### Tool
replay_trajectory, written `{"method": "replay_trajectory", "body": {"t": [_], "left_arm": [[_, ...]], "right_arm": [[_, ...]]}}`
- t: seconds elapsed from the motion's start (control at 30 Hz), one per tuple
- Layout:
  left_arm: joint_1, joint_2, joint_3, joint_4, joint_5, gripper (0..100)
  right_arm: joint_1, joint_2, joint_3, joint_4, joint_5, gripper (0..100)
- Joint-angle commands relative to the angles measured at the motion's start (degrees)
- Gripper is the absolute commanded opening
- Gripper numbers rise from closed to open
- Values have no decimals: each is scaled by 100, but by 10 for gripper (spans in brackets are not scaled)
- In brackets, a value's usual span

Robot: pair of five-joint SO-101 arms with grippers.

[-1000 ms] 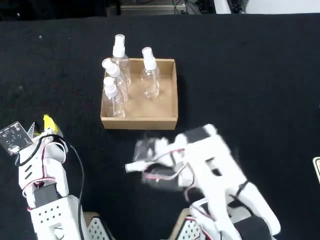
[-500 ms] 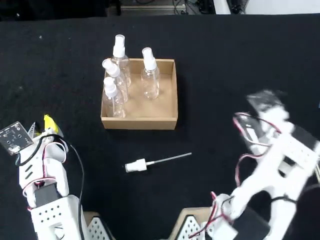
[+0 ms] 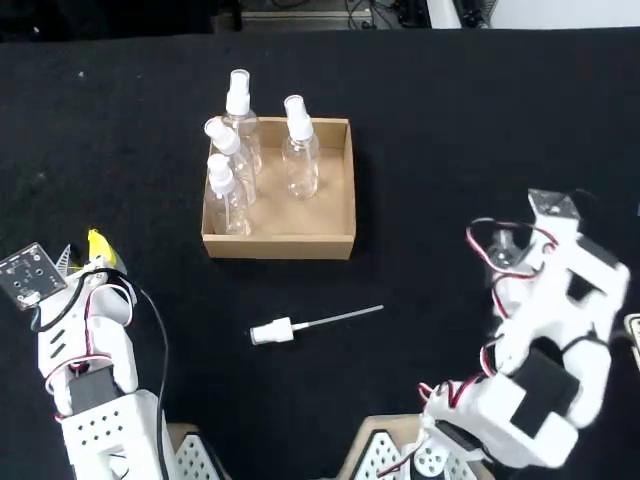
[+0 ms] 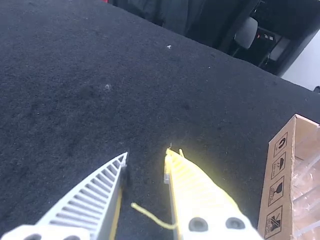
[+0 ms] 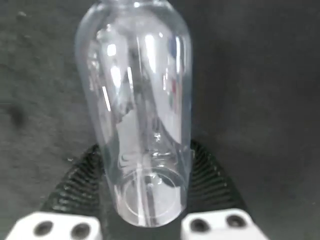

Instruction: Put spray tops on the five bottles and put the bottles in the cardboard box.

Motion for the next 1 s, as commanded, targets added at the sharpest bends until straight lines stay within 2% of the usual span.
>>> {"method": "replay_trajectory", "body": {"t": [0.0, 0.13, 0.97], "left_arm": [[4, -70, 127, -97, -26, 102], [4, -70, 127, -97, -26, 102], [-4, -70, 127, -97, -26, 102]], "right_arm": [[-360, 92, -655, 492, -352, 44], [-360, 92, -734, 501, -475, 131], [-589, 145, -954, 264, -484, 138]]}}
